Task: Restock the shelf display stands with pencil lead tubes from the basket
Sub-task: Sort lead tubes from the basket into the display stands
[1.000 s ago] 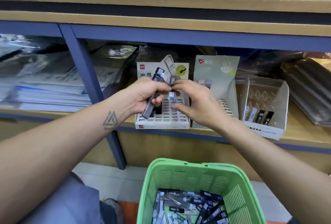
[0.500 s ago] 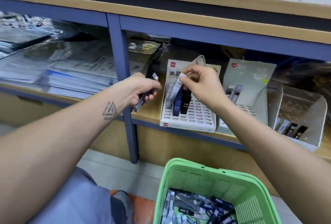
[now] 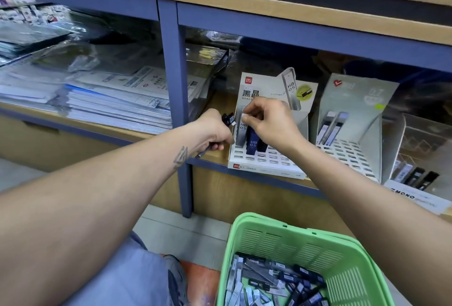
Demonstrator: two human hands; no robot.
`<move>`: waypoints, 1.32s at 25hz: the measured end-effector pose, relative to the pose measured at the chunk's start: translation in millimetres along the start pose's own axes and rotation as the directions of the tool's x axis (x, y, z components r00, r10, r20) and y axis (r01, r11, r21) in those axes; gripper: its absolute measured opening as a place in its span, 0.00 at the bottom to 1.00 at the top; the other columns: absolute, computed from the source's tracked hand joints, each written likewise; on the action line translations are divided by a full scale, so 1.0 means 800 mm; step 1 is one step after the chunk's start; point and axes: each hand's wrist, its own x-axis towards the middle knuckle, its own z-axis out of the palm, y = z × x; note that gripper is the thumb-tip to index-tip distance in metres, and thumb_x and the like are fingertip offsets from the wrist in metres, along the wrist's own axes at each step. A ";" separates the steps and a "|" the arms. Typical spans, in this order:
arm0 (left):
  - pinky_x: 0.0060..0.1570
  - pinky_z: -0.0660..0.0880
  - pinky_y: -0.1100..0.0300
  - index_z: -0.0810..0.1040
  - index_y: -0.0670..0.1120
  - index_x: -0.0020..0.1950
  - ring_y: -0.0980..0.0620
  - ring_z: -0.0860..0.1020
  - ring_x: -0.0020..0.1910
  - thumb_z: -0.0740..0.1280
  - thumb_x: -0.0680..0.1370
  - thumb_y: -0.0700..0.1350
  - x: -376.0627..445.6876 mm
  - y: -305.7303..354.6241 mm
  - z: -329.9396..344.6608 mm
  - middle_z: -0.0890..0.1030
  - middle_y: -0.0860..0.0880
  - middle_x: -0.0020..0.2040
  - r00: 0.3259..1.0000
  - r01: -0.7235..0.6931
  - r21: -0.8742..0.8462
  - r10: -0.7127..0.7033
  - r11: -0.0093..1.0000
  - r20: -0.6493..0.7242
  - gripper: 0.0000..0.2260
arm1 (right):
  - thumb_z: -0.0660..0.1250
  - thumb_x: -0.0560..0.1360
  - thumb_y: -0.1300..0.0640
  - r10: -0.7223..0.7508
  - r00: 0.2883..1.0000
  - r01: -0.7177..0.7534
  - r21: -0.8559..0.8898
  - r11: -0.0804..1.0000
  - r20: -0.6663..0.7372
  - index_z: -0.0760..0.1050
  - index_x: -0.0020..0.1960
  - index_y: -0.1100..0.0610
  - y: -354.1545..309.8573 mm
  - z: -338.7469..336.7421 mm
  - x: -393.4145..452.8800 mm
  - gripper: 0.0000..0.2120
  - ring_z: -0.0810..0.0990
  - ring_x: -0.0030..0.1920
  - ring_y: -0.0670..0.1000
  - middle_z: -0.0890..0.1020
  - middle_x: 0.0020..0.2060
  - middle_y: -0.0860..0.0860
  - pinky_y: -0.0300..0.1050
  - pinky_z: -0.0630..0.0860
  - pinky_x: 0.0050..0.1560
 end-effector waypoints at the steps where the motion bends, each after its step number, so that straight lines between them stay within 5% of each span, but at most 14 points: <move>1: 0.22 0.65 0.64 0.74 0.41 0.44 0.50 0.70 0.22 0.74 0.74 0.35 0.002 0.000 0.003 0.74 0.46 0.24 1.000 -0.005 0.004 0.005 1.000 0.005 0.08 | 0.75 0.74 0.56 -0.008 1.000 0.008 0.002 1.000 0.000 0.82 0.45 0.50 0.000 0.000 0.000 0.02 0.81 0.42 0.48 0.84 0.39 0.46 0.52 0.80 0.49; 7: 0.31 0.67 0.59 0.75 0.41 0.43 0.50 0.69 0.24 0.72 0.73 0.33 0.005 -0.003 0.010 0.74 0.46 0.22 1.000 0.004 0.013 -0.004 1.000 -0.013 0.07 | 0.76 0.73 0.57 -0.060 0.998 0.061 0.044 0.997 -0.009 0.82 0.46 0.49 0.002 0.005 -0.011 0.05 0.79 0.38 0.43 0.83 0.36 0.43 0.49 0.80 0.46; 16: 0.23 0.66 0.65 0.75 0.41 0.41 0.53 0.68 0.19 0.72 0.74 0.33 0.000 -0.003 0.007 0.74 0.46 0.21 1.000 0.018 0.010 -0.018 1.000 -0.010 0.08 | 0.77 0.72 0.56 0.001 1.000 0.002 0.091 0.996 -0.031 0.82 0.42 0.49 0.007 0.008 -0.011 0.05 0.81 0.39 0.47 0.84 0.36 0.43 0.54 0.80 0.46; 25: 0.23 0.65 0.65 0.76 0.40 0.42 0.53 0.66 0.18 0.73 0.73 0.32 0.001 -0.002 0.010 0.74 0.45 0.21 0.999 0.031 0.028 -0.030 0.999 -0.023 0.07 | 0.76 0.73 0.54 0.001 1.000 -0.001 -0.024 1.000 -0.016 0.86 0.44 0.50 0.002 0.008 -0.005 0.01 0.82 0.45 0.50 0.85 0.41 0.46 0.52 0.79 0.50; 33: 0.26 0.65 0.64 0.76 0.40 0.42 0.52 0.66 0.19 0.73 0.73 0.32 0.002 -0.002 0.010 0.74 0.45 0.21 0.998 0.051 0.013 -0.051 0.999 -0.025 0.07 | 0.71 0.74 0.54 0.079 0.996 -0.065 -0.299 0.952 0.035 0.82 0.41 0.50 -0.020 0.005 0.007 0.04 0.81 0.47 0.57 0.85 0.41 0.51 0.48 0.77 0.45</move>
